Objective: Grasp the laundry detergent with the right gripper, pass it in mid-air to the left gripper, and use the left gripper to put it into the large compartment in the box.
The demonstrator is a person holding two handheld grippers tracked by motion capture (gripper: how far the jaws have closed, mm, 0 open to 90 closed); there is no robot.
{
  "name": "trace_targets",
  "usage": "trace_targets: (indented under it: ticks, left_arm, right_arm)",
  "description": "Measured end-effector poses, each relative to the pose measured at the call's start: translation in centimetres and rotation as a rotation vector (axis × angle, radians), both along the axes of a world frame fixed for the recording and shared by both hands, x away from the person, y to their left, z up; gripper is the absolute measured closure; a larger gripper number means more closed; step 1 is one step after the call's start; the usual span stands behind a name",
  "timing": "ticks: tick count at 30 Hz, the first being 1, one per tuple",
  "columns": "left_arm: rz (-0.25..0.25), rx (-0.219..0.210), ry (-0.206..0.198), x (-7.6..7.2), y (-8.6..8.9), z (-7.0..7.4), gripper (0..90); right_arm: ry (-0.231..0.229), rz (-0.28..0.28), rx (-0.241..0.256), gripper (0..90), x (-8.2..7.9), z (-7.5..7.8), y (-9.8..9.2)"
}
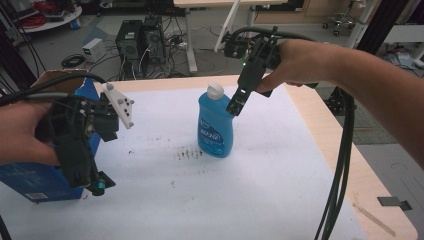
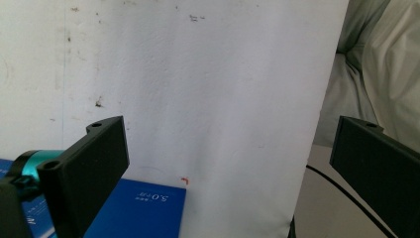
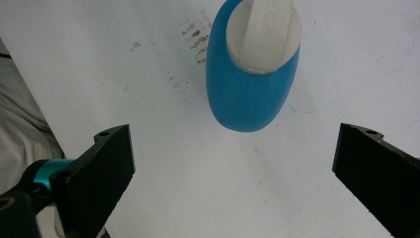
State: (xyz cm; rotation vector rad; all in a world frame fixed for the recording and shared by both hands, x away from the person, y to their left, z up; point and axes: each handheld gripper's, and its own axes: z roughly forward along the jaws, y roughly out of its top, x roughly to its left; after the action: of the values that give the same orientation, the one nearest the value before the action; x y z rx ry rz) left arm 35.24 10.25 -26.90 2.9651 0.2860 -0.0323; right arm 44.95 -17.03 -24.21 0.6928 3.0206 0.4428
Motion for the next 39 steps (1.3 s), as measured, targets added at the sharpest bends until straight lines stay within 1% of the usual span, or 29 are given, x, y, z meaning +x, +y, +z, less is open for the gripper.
trace_targets:
  ticks: [1, 3, 6, 9, 13, 17, 20, 21, 24, 25, 26, 28, 29, 31, 35, 36, 39]
  left_arm:
    - [0.010, -0.003, 0.004, -0.1, 0.0, 0.0, 1.7]
    - [0.000, 0.002, 0.001, 0.1, -0.1, -0.1, 1.7]
    - [0.006, -0.003, 0.006, 0.1, -0.2, -0.1, 1.7]
    - [0.001, -0.003, 0.004, 0.1, -0.3, -0.2, 1.7]
    - [-0.002, -0.003, 0.008, 0.2, -0.3, -0.3, 1.7]
    - [-0.006, 0.004, 0.010, 0.3, -0.4, -0.4, 1.7]
    - [-0.007, 0.002, 0.012, 0.3, -0.5, -0.4, 1.7]
    - [-0.009, 0.003, 0.011, 0.3, -0.5, -0.5, 1.7]
    - [-0.008, 0.002, 0.014, 0.4, -0.6, -0.5, 1.7]
    - [-0.008, 0.002, 0.014, 0.4, -0.6, -0.5, 1.7]
    - [-0.007, 0.005, 0.018, 0.4, -0.6, -0.6, 1.7]
    - [-0.009, 0.004, 0.016, 0.4, -0.6, -0.6, 1.7]
    - [-0.003, 0.000, 0.018, 0.4, -0.7, -0.6, 1.7]
    - [-0.008, 0.001, 0.020, 0.5, -0.7, -0.7, 1.7]
    - [-0.007, 0.000, 0.019, 0.5, -0.8, -0.8, 1.7]
    - [-0.009, 0.003, 0.020, 0.6, -0.8, -0.8, 1.7]
    - [-0.008, 0.004, 0.021, 0.6, -0.8, -0.8, 1.7]
  right_arm:
    - [-0.003, 0.002, 0.010, 2.1, 0.0, -0.1, -0.1]
    - [-0.005, 0.001, 0.029, 2.1, -0.1, -0.4, -0.5]
    - [-0.009, -0.013, 0.044, 2.1, -0.3, -0.8, -0.9]
    - [-0.017, -0.018, 0.065, 2.1, -0.4, -1.2, -1.3]
    - [-0.025, -0.042, 0.107, 2.1, -0.6, -1.9, -2.0]
    - [-0.034, -0.051, 0.145, 2.1, -0.8, -2.5, -2.5]
    - [-0.046, -0.058, 0.179, 2.1, -0.9, -3.0, -3.0]
    - [-0.047, -0.071, 0.188, 2.1, -1.0, -3.1, -3.1]
    - [-0.054, -0.082, 0.214, 2.1, -1.1, -3.5, -3.5]
    - [-0.054, -0.082, 0.214, 2.1, -1.1, -3.5, -3.5]
    - [-0.061, -0.085, 0.230, 2.1, -1.3, -3.7, -3.7]
    - [-0.068, -0.087, 0.246, 2.1, -1.4, -3.9, -3.9]
    - [-0.068, -0.087, 0.246, 2.1, -1.4, -3.9, -3.9]
    - [-0.074, -0.089, 0.261, 2.1, -1.5, -4.2, -4.1]
    - [-0.074, -0.095, 0.271, 2.1, -1.7, -4.7, -4.4]
    - [-0.076, -0.103, 0.285, 2.1, -1.8, -5.0, -4.6]
    - [-0.077, -0.112, 0.298, 2.1, -1.9, -5.2, -4.8]
